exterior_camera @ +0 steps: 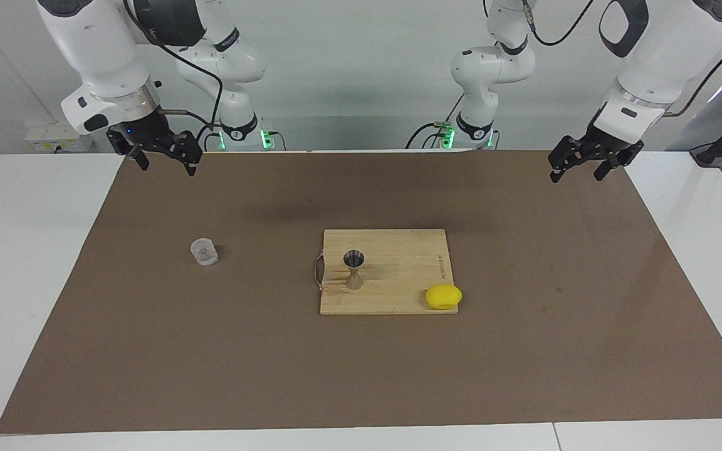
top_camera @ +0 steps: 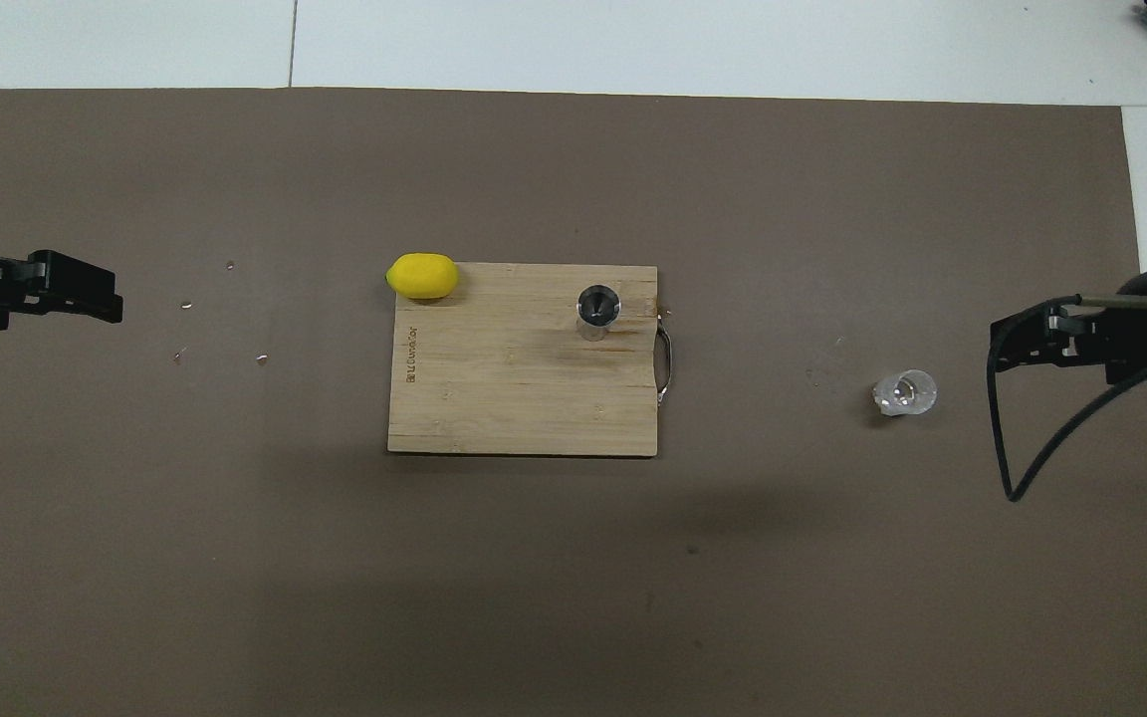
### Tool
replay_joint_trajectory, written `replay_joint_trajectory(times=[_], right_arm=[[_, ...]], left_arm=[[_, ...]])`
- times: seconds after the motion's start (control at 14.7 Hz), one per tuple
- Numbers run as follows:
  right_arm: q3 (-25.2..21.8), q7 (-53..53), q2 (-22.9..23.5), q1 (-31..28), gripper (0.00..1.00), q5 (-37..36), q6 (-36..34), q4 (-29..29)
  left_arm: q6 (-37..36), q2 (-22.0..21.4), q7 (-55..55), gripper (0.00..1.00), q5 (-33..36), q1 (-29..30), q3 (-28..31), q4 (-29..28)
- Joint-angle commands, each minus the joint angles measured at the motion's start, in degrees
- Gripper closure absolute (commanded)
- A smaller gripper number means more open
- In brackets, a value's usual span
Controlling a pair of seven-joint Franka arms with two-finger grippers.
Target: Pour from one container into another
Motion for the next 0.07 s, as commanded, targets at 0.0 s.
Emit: replay_joint_trajectory(times=[0.0], right_arm=[[0.34,-0.85,0.08,0.01,0.0,-0.97,-0.85,0.93]], left_arm=[[0.6,-1.56,0.06,0.0,-0.64,-0.36,0.56,-1.79]])
